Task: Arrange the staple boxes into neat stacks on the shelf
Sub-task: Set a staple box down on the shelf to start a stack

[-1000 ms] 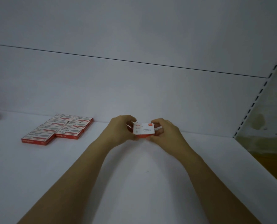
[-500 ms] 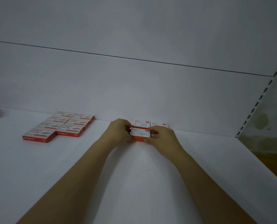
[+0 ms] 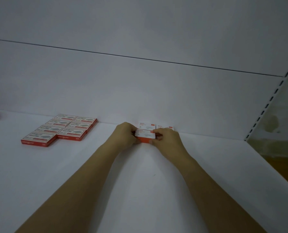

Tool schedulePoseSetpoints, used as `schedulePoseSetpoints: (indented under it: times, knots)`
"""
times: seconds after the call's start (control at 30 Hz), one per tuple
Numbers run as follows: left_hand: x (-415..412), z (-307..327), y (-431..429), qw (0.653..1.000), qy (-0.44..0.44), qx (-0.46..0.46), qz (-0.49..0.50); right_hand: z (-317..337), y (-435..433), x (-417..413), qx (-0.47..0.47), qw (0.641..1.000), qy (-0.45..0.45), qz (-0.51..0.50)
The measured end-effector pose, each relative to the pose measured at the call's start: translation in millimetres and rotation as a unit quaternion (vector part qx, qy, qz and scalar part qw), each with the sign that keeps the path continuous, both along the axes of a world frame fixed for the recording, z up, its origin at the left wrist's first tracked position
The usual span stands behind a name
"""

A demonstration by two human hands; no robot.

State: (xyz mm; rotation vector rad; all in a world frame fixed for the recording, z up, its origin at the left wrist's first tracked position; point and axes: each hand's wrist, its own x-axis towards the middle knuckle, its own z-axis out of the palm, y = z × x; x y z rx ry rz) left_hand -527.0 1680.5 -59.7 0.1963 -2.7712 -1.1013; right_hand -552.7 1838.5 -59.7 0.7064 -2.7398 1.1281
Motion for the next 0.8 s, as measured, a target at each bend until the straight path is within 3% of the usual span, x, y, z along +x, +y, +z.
schedulePoseSetpoints:
  times: [0.27, 0.6, 0.8]
  knots:
    - [-6.4, -1.1, 8.1, 0.997, -0.033, -0.06, 0.02, 1.1, -1.6, 0.9, 0.032, 0.999, -0.011, -0.005]
    - [15.2, 32.2, -17.7, 0.959, -0.074, -0.268, 0.051, 57.1, -6.7, 6.6, 0.285, 0.958, 0.005, 0.036]
    - [53.6, 63.5, -53.1, 0.935, -0.064, -0.335, 0.097, 85.9, -22.9, 16.3, 0.355, 0.933, 0.037, 0.05]
